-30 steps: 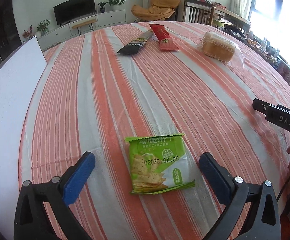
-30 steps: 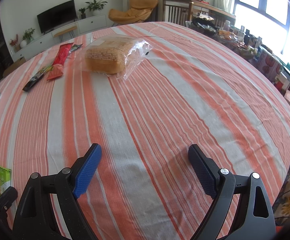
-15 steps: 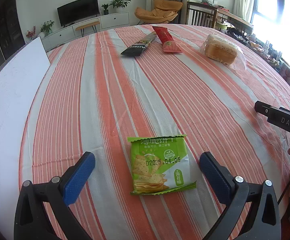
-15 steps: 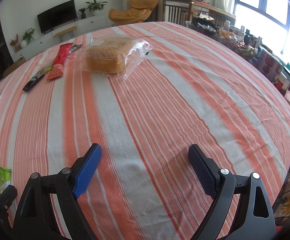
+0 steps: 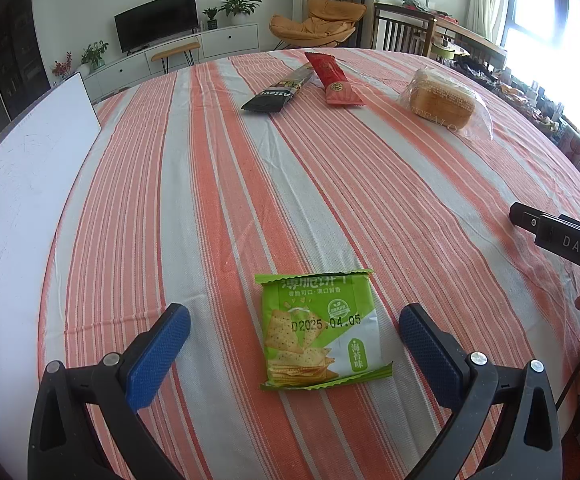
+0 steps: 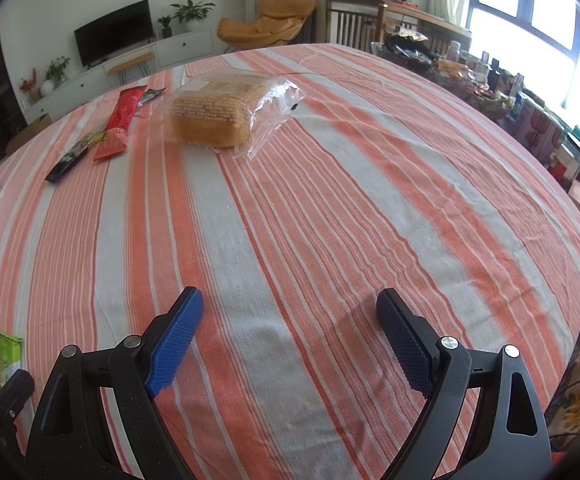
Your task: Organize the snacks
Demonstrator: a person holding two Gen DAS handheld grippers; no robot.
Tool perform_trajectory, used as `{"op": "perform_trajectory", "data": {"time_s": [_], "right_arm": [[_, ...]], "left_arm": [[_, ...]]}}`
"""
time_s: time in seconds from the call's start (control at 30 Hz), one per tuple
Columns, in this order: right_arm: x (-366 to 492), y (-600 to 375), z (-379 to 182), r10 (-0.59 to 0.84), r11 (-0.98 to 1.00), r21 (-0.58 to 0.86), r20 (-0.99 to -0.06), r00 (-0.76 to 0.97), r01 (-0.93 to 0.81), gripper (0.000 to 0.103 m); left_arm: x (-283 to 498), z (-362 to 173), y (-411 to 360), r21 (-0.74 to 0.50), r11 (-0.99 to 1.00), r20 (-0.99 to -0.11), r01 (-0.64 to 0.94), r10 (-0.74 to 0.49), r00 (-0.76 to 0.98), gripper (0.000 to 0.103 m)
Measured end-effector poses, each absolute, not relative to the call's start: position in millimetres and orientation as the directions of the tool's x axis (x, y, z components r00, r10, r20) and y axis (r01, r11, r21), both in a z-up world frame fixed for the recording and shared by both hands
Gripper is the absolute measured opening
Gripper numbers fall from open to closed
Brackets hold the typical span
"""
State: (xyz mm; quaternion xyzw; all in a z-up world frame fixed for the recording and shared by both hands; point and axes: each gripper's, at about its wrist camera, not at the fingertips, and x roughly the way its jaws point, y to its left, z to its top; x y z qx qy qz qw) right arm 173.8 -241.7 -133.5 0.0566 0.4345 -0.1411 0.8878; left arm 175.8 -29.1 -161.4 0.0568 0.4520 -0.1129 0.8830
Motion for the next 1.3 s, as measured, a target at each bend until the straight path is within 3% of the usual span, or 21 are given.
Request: {"op": "perform_trajectory", "data": {"time_s": [0.53, 0.67, 0.8, 0.97, 1.1, 1.17, 1.27, 1.3], "right_arm": [[173, -241, -134, -0.204, 0.953, -0.023, -0.787, 0.583, 0.302, 0.091], [166, -245, -125, -0.147, 0.956, 0.047, -0.778, 0.61, 0.29, 0.091], [184, -220, -94, -0.061, 0.993, 0.028, -0.723, 0.688, 0.117, 0.09], [271, -164, -70, 0.154, 0.974, 0.01, -0.76, 0.632, -0.226, 0.088], [339, -131, -81, 0.129, 0.946, -0.084, -0.788, 0.603, -0.313, 0.087], [368, -128, -91, 0.113, 0.953, -0.078, -0.805, 0.583, -0.292, 0.079], [402, -125, -112, 0.096, 0.967, -0.041, -0.858, 0.504, -0.253, 0.049], [410, -124, -120, 0.095, 0.971, -0.023, -0.878, 0.47, -0.24, 0.048]], "left_arm": [[176, -162, -29, -0.002, 0.968, -0.811, 0.251, -0.148, 0.566, 0.103], [176, -162, -29, -0.002, 0.968, -0.811, 0.25, -0.148, 0.566, 0.103], [176, -162, -29, -0.002, 0.968, -0.811, 0.25, -0.148, 0.566, 0.103], [176, -162, -29, -0.002, 0.968, -0.811, 0.25, -0.148, 0.567, 0.103], [176, -162, -29, -0.002, 0.968, -0.811, 0.25, -0.148, 0.567, 0.103], [176, -162, -29, -0.002, 0.968, -0.811, 0.25, -0.148, 0.567, 0.103], [176, -162, -29, -0.002, 0.968, -0.811, 0.25, -0.148, 0.567, 0.103], [176, -162, -29, -0.002, 0.968, -0.811, 0.25, -0.148, 0.567, 0.103]]}}
